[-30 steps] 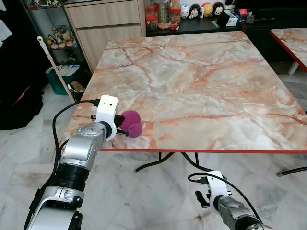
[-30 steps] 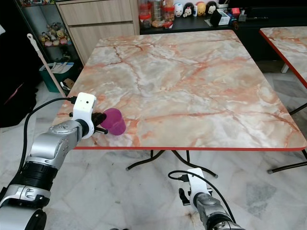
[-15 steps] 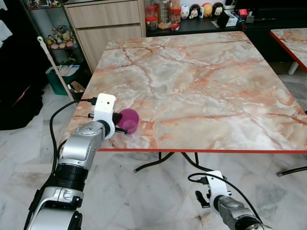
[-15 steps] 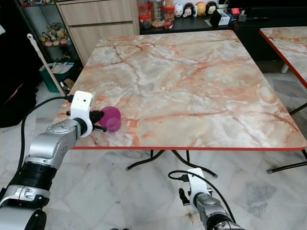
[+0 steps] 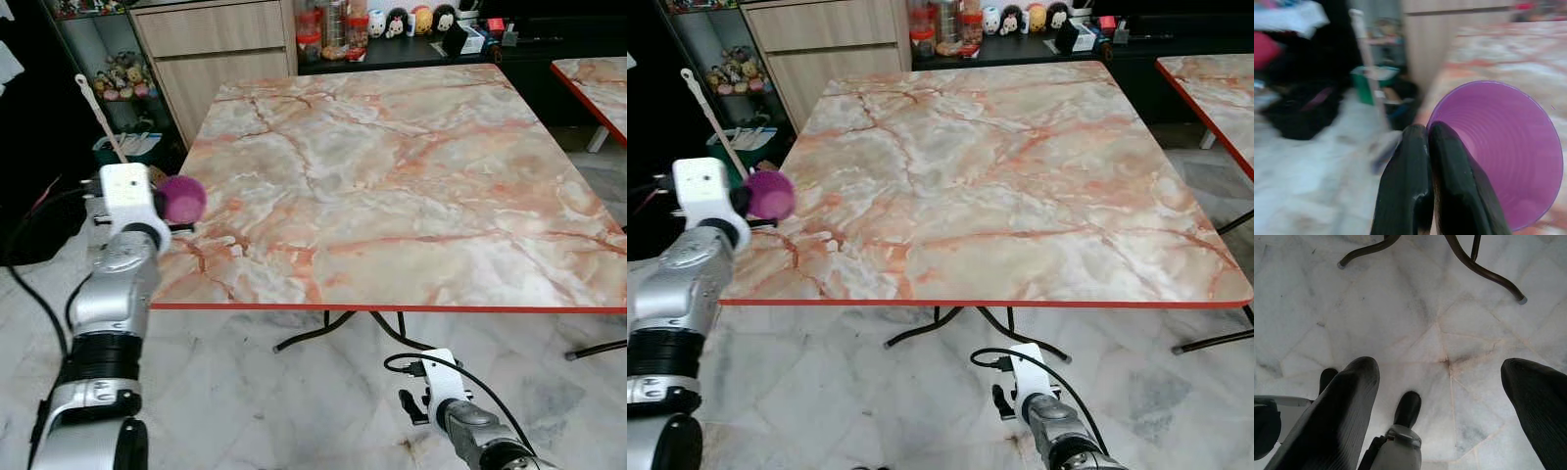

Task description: Setting the table

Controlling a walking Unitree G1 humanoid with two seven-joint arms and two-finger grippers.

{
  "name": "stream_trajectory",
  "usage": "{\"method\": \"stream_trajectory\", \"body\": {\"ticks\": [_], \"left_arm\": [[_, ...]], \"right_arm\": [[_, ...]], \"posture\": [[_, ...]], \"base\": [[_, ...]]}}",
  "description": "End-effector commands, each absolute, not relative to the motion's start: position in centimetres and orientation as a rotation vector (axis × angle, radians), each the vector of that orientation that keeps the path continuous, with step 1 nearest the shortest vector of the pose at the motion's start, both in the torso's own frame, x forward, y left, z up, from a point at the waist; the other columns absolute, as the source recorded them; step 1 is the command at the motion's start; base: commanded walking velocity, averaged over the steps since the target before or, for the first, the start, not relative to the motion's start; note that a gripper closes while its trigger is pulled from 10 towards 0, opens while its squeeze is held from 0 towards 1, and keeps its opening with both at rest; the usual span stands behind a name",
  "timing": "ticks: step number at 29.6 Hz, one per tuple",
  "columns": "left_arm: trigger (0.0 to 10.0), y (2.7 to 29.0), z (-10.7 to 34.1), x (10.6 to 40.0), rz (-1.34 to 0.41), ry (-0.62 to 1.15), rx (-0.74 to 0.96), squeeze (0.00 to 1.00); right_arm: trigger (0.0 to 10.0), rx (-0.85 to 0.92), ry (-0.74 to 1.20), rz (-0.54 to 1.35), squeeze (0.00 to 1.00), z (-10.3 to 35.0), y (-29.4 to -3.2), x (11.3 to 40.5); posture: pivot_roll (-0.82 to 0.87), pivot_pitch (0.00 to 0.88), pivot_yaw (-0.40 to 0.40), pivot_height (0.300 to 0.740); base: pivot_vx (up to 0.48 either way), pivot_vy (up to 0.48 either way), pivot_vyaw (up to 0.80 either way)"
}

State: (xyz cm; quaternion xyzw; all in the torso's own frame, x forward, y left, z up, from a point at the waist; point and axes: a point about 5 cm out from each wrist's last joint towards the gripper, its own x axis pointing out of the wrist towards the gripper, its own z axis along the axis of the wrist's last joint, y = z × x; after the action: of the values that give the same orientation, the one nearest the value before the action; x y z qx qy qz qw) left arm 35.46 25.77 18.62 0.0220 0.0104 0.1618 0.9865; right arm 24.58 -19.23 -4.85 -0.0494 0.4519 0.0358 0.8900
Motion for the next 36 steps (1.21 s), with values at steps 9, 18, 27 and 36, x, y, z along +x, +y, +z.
{"method": "stream_trajectory", "body": {"ticks": [9, 18, 27, 36], "left_arm": [[10.0, 34.2, 15.0, 31.4, 0.723, 0.088, 0.116, 0.00], [10.0, 35.4, 7.9, 28.4, 0.751, 0.430, 0.322, 0.00], [10.0, 31.5, 1.7, 26.7, 0.577, 0.681, 0.196, 0.00], [10.0, 27.0, -0.6, 27.0, 0.408, 0.690, -0.005, 0.00]], "right_arm": [[10.0, -0.096, 0.936, 0.087, 0.00, -5.0, -18.7, 24.5], [10.0, -0.100, 0.940, 0.089, 0.00, -5.1, -18.7, 24.4], [10.0, -0.101, 0.941, 0.085, 0.00, -5.0, -18.8, 24.4], [10.0, -0.105, 0.944, 0.084, 0.00, -5.0, -18.9, 24.4]], "posture": [[-0.03, 0.025, 0.087, 0.740], [-0.03, 0.027, 0.083, 0.740], [-0.03, 0.033, 0.078, 0.740], [-0.03, 0.036, 0.074, 0.740]], "base": [[0.000, 0.000, 0.00], [0.000, 0.000, 0.00], [0.000, 0.000, 0.00], [0.000, 0.000, 0.00]]}}
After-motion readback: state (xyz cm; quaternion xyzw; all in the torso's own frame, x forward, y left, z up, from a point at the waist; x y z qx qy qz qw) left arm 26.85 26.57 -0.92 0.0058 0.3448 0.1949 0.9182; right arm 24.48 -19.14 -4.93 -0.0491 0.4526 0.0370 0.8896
